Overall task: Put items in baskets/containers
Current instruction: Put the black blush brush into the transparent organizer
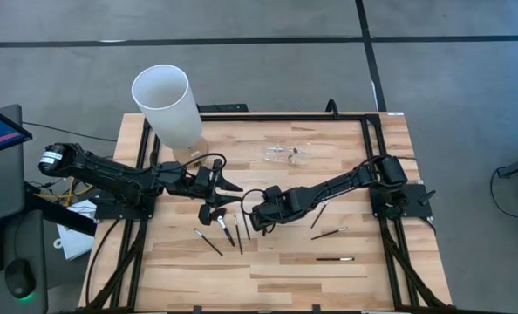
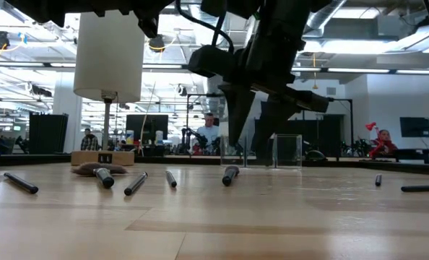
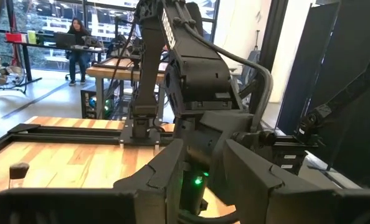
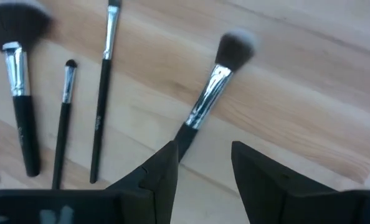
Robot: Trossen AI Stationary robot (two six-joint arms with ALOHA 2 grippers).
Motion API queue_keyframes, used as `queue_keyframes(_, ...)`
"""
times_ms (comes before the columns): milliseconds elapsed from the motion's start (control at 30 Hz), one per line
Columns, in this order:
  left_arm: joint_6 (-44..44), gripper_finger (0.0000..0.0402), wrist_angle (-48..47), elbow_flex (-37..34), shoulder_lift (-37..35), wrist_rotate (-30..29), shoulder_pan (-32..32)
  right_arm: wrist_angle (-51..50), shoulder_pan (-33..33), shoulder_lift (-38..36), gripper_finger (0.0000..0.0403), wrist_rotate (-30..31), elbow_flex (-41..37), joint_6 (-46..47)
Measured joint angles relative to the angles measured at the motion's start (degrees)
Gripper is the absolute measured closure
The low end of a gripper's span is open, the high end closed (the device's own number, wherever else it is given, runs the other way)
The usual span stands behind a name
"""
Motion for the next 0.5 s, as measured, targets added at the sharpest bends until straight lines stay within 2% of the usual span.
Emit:
queue_keyframes(300,-1.07,0.0289,-0.2,-0.02,0.0,0.02,0.0,1.62,-2.9,0.44,0.0261,2.72,-0.77,-2.85)
queue_keyframes(500,-1.09,0.0289,-0.75,-0.02,-0.02,0.02,0.0,6.65,-3.23,4.31,0.0261,-0.86,-0.6,-3.32)
